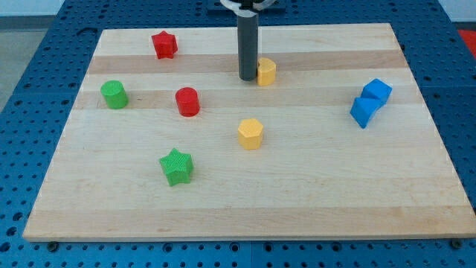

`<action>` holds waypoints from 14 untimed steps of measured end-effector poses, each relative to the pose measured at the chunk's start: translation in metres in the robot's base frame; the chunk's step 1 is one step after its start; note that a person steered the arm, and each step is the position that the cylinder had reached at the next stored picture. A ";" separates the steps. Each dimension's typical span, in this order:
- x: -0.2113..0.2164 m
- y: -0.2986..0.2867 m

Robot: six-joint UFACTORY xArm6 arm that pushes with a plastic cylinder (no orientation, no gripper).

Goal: Move yellow heart closer to yellow hexagon

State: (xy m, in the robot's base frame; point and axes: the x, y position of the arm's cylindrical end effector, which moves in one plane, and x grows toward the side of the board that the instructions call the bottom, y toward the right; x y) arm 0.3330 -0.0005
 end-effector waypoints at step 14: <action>0.049 0.087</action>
